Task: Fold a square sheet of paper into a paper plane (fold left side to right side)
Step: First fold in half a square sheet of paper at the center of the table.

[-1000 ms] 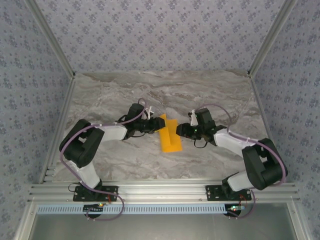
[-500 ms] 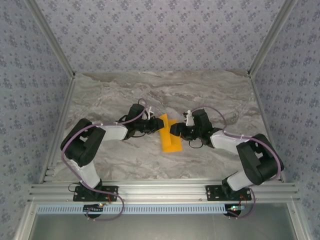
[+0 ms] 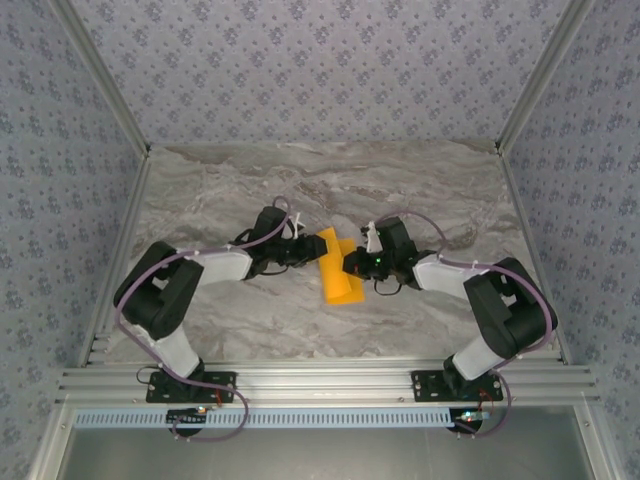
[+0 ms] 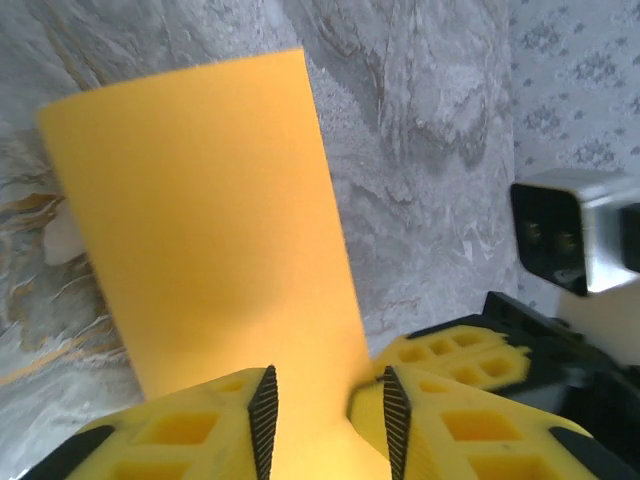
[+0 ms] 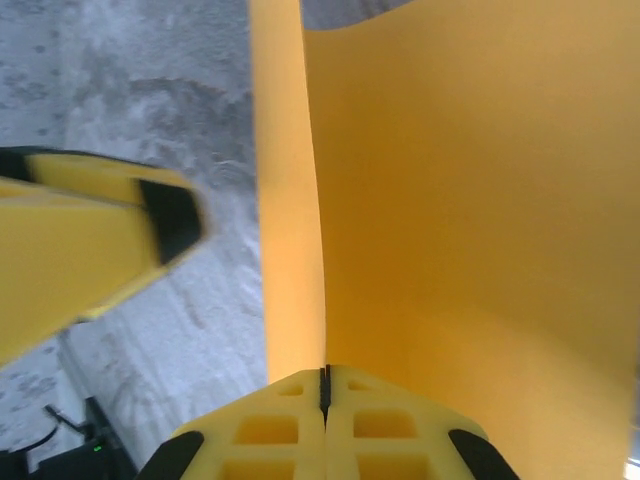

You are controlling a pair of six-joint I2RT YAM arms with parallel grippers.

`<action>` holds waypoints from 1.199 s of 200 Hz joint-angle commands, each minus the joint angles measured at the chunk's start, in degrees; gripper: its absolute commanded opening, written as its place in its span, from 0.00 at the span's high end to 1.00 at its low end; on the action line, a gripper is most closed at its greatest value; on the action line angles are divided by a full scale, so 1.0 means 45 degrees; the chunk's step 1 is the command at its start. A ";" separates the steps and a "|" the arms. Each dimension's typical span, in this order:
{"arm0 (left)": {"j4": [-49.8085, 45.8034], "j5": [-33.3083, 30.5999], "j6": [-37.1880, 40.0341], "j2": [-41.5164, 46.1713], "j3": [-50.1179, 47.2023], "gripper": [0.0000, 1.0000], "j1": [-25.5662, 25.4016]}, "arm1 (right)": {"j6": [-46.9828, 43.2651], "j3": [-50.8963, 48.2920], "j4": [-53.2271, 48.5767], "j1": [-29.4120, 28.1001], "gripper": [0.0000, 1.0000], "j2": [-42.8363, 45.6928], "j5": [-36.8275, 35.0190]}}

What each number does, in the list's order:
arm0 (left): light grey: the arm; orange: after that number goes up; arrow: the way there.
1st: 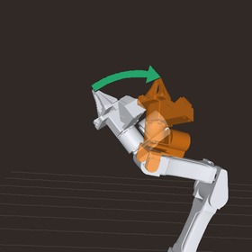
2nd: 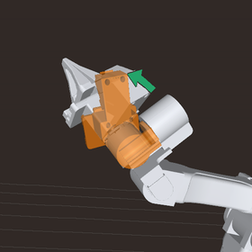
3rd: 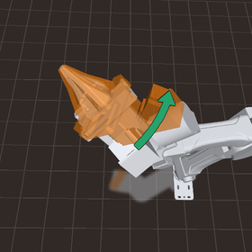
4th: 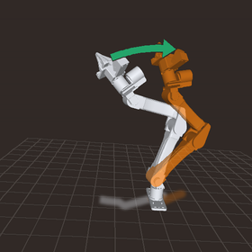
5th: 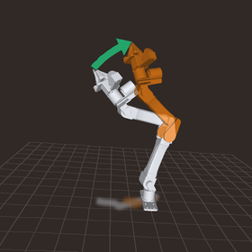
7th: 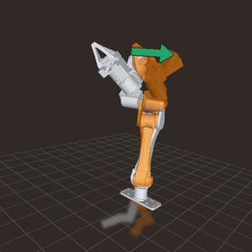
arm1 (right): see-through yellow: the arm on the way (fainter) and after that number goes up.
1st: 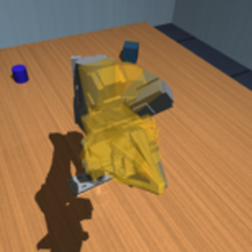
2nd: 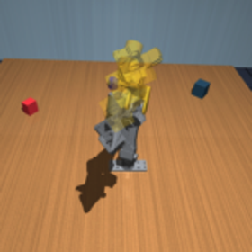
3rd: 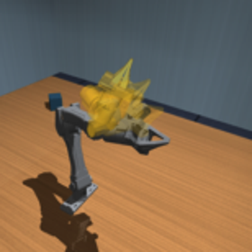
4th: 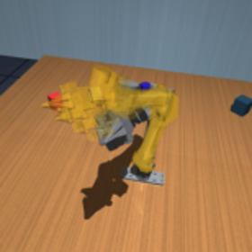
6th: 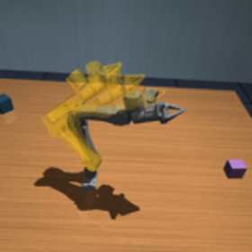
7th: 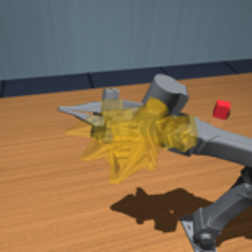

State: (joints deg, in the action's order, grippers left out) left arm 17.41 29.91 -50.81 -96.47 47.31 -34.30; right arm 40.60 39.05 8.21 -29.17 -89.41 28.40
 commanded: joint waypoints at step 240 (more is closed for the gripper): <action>-0.5828 -0.3167 0.1020 -0.2538 0.3295 0.59 -0.1840 | -0.2044 0.0512 -0.3144 0.0134 0.70 0.0493 -0.3281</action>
State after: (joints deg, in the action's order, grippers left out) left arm -6.48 16.91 -46.96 -106.63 60.49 -42.02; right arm 33.06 40.07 -2.28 -29.04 -91.00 17.28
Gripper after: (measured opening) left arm 0.410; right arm 0.248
